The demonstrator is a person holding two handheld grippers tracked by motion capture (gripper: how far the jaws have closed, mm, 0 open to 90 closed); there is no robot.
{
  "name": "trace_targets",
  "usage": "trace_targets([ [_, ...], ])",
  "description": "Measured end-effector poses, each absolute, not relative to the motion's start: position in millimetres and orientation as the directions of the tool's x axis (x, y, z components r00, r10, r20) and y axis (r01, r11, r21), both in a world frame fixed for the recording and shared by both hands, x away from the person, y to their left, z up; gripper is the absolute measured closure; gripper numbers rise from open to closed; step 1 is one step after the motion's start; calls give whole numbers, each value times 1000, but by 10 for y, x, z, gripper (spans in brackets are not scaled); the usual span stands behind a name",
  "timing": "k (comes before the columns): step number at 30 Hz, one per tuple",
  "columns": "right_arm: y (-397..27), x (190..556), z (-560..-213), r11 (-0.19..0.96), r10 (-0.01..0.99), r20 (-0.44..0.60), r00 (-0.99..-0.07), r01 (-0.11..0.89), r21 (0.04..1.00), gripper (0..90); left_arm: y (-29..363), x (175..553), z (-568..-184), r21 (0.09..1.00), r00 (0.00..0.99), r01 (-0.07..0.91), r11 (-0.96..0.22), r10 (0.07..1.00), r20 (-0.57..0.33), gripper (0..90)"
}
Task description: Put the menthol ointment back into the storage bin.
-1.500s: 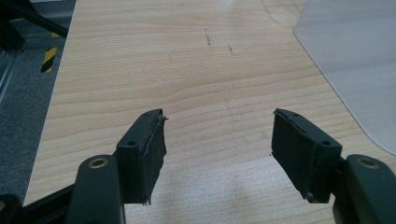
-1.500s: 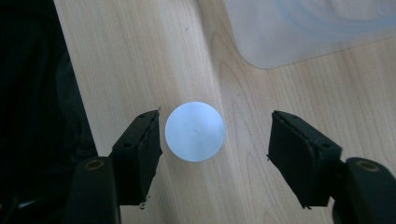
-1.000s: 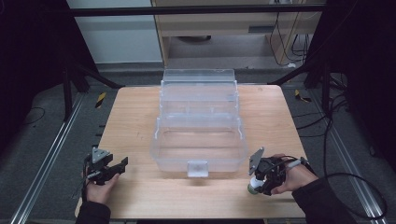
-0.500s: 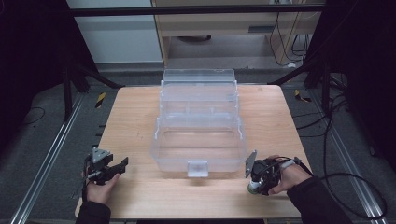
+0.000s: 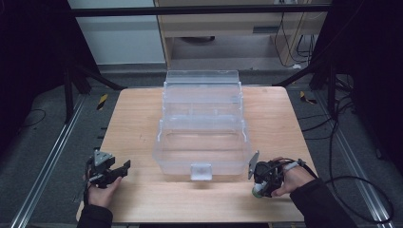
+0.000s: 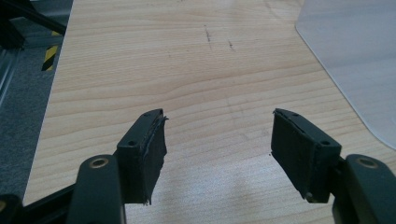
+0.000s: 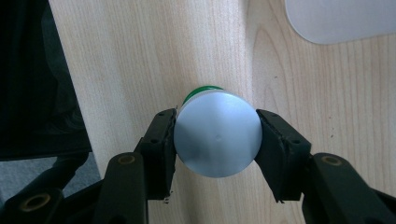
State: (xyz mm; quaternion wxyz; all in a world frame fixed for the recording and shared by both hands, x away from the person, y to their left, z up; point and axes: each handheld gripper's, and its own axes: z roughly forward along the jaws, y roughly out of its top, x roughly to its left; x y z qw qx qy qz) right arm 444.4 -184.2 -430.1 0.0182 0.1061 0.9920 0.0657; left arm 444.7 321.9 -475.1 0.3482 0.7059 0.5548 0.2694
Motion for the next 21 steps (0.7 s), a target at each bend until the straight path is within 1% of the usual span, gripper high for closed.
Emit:
trace_targets([
  [3,-1850,4459,-4248,966,222,-25,-975,217,142,504,3222,4448,-4751,791,239,596,-142,971,-6,348],
  [8,-1859,4488,-4053,954,257,-27,-966,249,168,505,3219,4446,-4748,791,242,595,-145,970,-4,348],
  [12,-1881,4530,-3883,932,309,-17,-951,299,205,505,3220,4452,-4751,790,244,595,-146,970,-5,349],
  [16,-1900,4557,-3769,917,338,-17,-941,325,234,505,3220,4450,-4750,790,245,595,-148,970,-3,350],
  [21,-1900,4576,-3613,912,345,-26,-938,329,244,505,3219,4454,-4754,790,244,596,-145,970,-6,351],
])
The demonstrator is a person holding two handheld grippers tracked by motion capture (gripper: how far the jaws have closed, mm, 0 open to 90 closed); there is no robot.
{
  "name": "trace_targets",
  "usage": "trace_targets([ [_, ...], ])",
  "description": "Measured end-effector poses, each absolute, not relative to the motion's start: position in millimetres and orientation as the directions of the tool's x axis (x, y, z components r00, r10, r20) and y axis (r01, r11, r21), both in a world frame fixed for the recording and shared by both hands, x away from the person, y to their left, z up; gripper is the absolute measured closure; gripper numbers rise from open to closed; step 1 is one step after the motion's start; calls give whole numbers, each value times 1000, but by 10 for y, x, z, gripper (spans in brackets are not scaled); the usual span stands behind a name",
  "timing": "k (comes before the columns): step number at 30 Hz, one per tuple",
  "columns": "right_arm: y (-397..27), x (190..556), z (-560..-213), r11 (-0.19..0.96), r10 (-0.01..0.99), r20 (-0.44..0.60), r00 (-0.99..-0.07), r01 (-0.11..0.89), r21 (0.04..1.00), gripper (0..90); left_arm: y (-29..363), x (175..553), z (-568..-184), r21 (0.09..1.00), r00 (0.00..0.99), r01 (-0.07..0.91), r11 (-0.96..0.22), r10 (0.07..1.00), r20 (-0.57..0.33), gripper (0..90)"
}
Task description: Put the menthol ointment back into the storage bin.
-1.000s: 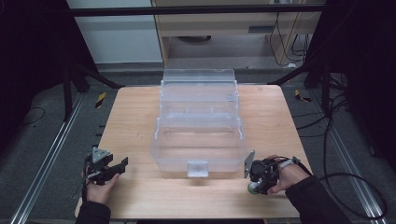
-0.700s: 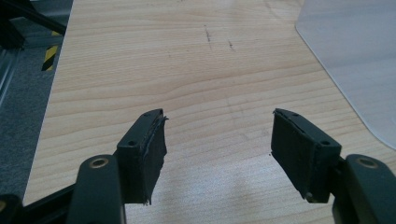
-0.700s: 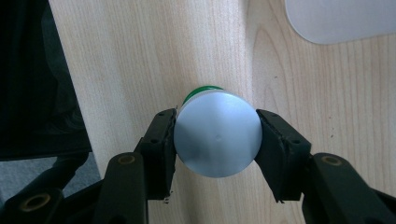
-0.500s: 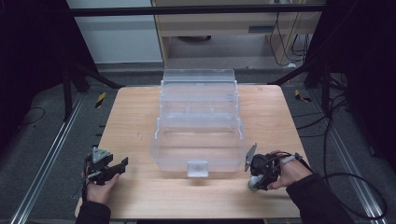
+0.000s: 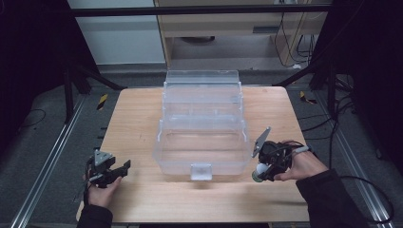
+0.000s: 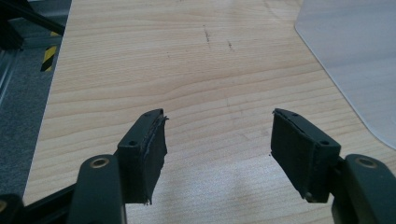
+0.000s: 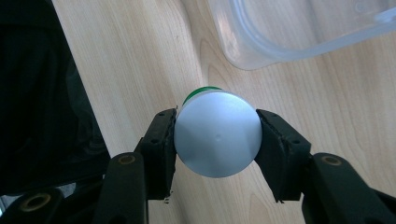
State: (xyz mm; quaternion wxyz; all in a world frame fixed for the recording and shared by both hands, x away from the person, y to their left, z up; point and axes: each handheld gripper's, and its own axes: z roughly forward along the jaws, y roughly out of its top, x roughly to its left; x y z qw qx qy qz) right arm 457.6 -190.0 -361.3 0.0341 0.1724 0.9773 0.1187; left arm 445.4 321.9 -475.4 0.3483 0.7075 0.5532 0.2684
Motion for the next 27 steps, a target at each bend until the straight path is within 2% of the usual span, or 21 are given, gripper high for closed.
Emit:
trace_targets([
  [15,-1768,4725,-3132,894,360,-65,-931,324,308,505,3220,4458,-4752,790,246,595,-146,969,-6,351],
  [27,-1666,4927,-2988,896,358,-51,-932,327,301,506,3230,4459,-4747,792,243,594,-142,970,-8,352],
])
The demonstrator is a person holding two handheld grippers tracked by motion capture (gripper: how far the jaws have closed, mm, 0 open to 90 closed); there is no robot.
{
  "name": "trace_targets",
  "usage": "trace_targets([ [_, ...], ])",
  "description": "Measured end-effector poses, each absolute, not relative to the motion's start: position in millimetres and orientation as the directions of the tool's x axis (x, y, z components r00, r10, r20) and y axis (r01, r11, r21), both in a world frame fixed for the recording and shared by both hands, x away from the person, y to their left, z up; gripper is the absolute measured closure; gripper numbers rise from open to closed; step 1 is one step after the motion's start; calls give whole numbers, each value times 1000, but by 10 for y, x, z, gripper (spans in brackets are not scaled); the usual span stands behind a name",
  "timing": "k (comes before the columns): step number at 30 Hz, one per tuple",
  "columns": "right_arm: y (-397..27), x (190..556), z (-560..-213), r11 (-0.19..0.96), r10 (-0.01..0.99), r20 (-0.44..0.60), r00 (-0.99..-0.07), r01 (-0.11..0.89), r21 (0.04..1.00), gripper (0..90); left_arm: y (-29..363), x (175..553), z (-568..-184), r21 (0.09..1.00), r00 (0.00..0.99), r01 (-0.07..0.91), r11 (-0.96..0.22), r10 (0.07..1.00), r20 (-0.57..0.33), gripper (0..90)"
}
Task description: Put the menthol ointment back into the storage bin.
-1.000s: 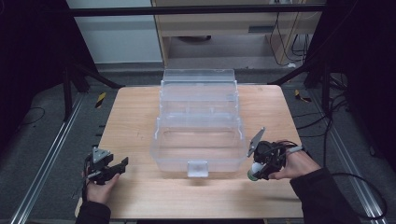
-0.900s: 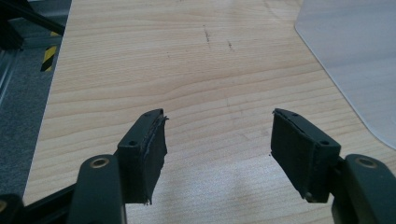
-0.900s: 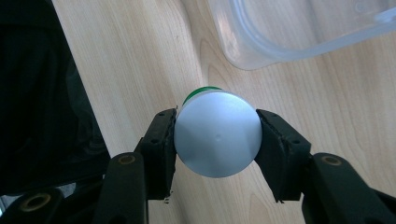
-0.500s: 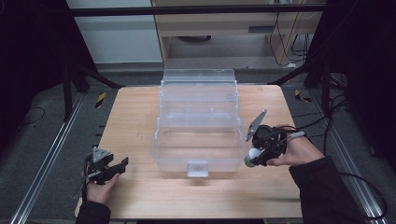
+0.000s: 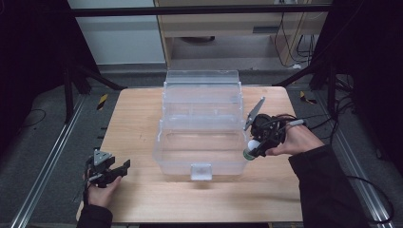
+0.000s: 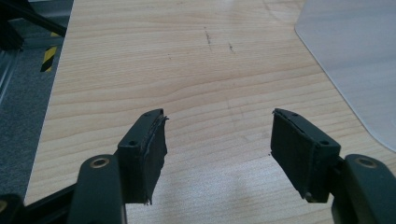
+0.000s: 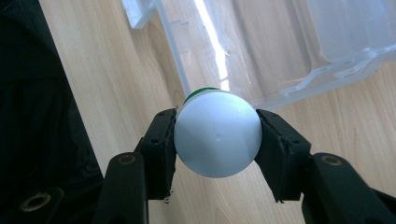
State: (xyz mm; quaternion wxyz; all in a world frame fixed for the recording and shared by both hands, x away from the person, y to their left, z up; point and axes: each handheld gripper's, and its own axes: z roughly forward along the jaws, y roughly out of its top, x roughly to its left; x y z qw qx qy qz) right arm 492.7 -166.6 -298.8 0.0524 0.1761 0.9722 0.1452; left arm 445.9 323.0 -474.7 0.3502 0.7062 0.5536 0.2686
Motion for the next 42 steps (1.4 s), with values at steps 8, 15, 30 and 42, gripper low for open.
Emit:
trace_targets([
  [8,-1582,5070,-2951,900,345,-59,-937,312,304,505,3225,4460,-4747,791,246,595,-146,969,-6,351],
  [15,-1479,5168,-3008,911,322,-62,-945,291,293,506,3222,4459,-4749,790,245,596,-145,970,-7,351],
  [30,-1343,5292,-3261,926,283,-62,-957,256,278,506,3235,4462,-4752,791,241,595,-140,970,-10,352],
  [42,-1384,5307,-3506,925,291,-43,-956,270,266,505,3245,4468,-4758,790,240,597,-141,971,-8,353],
])
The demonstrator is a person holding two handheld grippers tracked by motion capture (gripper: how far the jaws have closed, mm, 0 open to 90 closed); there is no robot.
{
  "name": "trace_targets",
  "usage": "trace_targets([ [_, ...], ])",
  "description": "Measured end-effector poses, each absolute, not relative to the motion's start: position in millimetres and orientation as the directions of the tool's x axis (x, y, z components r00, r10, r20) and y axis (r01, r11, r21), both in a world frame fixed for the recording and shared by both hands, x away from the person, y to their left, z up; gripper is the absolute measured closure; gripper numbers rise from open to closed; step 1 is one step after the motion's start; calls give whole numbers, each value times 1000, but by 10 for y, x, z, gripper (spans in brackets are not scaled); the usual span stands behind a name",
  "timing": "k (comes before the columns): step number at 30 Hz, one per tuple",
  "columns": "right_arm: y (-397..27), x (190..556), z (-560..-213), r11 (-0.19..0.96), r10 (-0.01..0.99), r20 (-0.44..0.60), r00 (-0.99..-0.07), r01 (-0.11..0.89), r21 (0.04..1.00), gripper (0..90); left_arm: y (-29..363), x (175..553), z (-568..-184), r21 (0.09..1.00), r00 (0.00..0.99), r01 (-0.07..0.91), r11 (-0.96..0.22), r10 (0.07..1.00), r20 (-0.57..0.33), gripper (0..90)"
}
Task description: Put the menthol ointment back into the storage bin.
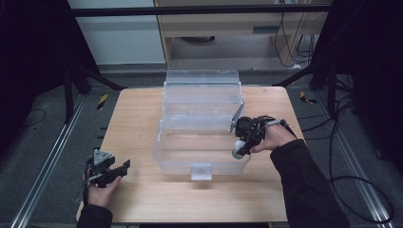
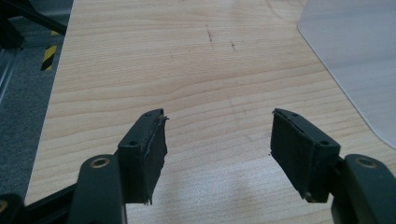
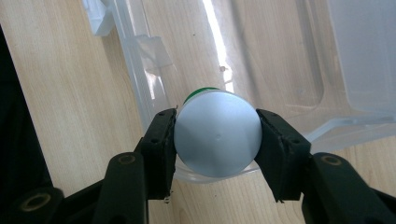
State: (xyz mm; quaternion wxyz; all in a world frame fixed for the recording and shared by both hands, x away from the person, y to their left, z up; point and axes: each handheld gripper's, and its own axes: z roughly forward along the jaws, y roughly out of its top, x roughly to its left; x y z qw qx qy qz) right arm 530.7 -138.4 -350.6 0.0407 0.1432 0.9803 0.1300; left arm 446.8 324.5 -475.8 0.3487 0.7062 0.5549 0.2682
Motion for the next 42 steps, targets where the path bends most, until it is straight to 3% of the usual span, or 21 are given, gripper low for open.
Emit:
trace_targets([
  [42,-1416,5339,-3950,931,295,-22,-955,283,229,504,3240,4474,-4764,787,243,600,-145,970,-7,356],
])
